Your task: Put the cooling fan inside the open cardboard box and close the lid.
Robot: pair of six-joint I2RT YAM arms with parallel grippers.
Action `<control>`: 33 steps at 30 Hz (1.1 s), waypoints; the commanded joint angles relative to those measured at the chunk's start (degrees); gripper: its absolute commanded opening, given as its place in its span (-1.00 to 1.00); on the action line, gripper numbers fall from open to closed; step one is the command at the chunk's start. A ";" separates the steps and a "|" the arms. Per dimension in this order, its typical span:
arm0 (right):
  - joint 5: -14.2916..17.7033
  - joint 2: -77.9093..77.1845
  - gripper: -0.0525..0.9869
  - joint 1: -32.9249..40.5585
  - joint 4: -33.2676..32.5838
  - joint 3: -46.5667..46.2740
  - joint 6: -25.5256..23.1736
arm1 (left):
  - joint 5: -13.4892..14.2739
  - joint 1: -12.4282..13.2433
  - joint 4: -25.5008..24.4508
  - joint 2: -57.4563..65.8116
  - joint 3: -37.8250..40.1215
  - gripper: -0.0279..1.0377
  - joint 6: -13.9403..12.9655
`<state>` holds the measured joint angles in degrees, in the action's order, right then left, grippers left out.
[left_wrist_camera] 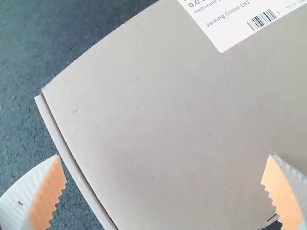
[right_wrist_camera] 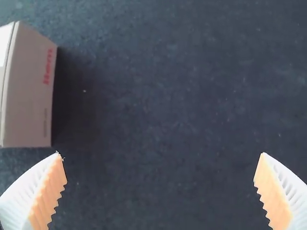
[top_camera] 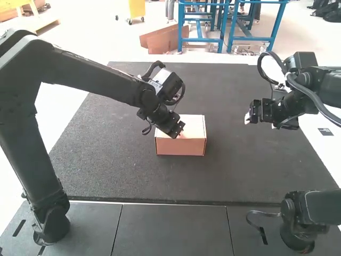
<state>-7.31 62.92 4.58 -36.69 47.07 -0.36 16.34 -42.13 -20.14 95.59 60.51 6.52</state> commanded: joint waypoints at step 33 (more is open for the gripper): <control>-2.36 -8.69 0.85 -0.98 34.40 1.18 0.01 | -10.63 22.44 24.18 -33.72 -3.82 0.87 -3.89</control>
<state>-10.52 56.14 4.58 -3.42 49.84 -0.38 7.66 -20.56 2.26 65.78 60.45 4.89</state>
